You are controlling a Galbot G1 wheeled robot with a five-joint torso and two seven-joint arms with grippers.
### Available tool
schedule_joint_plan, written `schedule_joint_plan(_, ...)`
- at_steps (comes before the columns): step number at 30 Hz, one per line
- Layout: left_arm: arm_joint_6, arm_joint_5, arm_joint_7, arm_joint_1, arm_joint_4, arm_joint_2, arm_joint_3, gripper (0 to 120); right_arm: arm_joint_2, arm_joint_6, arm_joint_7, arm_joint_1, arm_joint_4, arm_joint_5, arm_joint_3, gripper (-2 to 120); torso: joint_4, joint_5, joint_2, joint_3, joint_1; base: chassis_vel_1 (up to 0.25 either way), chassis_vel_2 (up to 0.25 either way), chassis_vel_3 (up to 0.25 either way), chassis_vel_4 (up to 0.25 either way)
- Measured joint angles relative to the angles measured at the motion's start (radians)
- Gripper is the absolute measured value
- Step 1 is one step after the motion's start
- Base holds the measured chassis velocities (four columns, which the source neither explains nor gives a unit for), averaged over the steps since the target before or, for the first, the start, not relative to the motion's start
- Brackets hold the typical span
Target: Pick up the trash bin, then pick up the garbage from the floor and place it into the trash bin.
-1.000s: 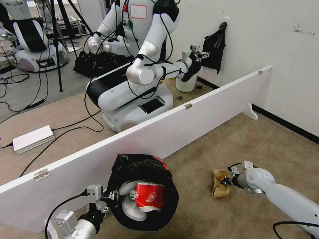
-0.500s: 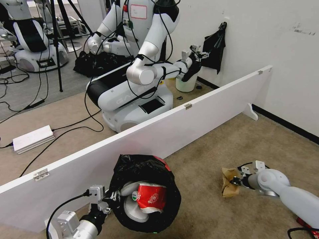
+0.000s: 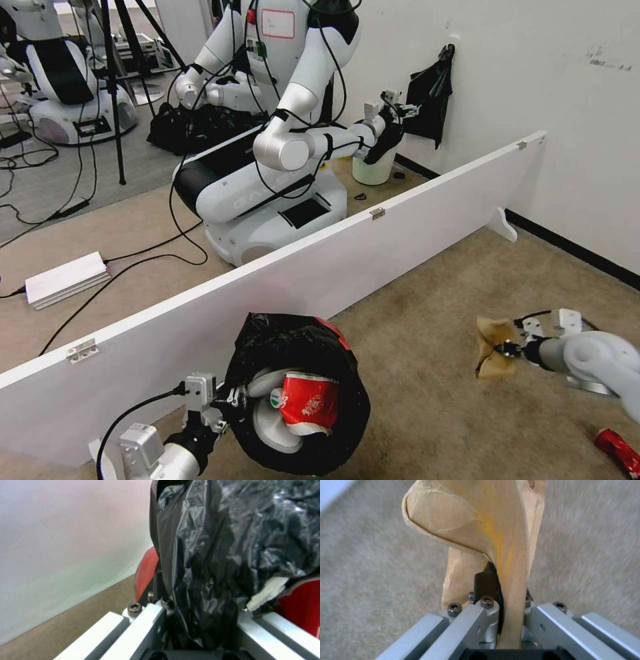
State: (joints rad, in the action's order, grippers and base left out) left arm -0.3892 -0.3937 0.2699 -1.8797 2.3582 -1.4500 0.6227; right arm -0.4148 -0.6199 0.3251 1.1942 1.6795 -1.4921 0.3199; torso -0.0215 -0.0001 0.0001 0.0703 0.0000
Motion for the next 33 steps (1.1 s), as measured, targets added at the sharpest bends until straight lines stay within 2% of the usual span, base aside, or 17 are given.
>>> schedule_joint_plan(7, -0.002, 0.018, 0.002, 0.003, -0.007, 0.003, -0.009, 0, 0.038, -0.002, 0.007, 0.132, 0.134, 0.013, 0.163, 0, 0.0005, 0.0002, 0.0, 0.0, 0.0, 0.0, 0.0, 0.0, 0.0)
schedule_joint_plan(11, -0.003, 0.034, 0.008, 0.004, -0.016, 0.006, -0.026, 0, 0.074, -0.004, 0.013, 0.243, 0.234, 0.014, 0.32, 0, 0.0, 0.0, 0.0, 0.0, 0.0, 0.0, 0.0, 0.0, 0.0)
schedule_joint_plan(13, -0.003, 0.037, 0.009, 0.004, -0.018, 0.006, -0.029, 0, 0.081, -0.004, 0.013, 0.262, 0.253, 0.015, 0.35, 0, 0.0, 0.0, 0.0, 0.0, 0.0, 0.0, 0.0, 0.0, 0.0)
schedule_joint_plan(15, -0.003, 0.047, 0.013, 0.004, -0.026, 0.007, -0.04, 0, 0.096, -0.004, 0.013, 0.318, 0.334, 0.017, 0.44, 0, 0.0006, 0.0001, 0.0, 0.0, 0.0, 0.0, 0.0, 0.0, 0.0)
schedule_joint_plan(19, -0.003, 0.054, 0.018, 0.006, -0.031, 0.007, -0.049, 0, 0.107, 0.001, 0.011, 0.366, 0.404, 0.019, 0.511, 0, 0.0005, 0.0, 0.0, 0.0, 0.0, 0.0, 0.0, 0.0, 0.0)
schedule_joint_plan(24, -0.003, 0.062, 0.026, 0.017, -0.05, 0.021, -0.063, 0, 0.131, 0.053, -0.055, 0.448, 0.524, 0.066, 0.619, 0, 0.0002, 0.0, 0.0, 0.0, 0.0, 0.0, 0.0, 0.0, 0.0)
schedule_joint_plan(30, -0.005, 0.061, 0.03, 0.032, -0.062, 0.029, -0.06, 0, 0.147, 0.106, -0.111, 0.437, 0.583, 0.093, 0.637, 0, 0.0003, 0.0001, 0.0, 0.0, 0.0, 0.0, 0.0, 0.0, 0.0)
schedule_joint_plan(33, -0.008, 0.056, 0.032, 0.049, -0.064, 0.025, -0.05, 0, 0.172, 0.14, -0.158, 0.316, 0.635, 0.074, 0.566, 0, 0.0007, 0.0002, 0.0, 0.0, 0.0, 0.0, 0.0, 0.0, 0.0)
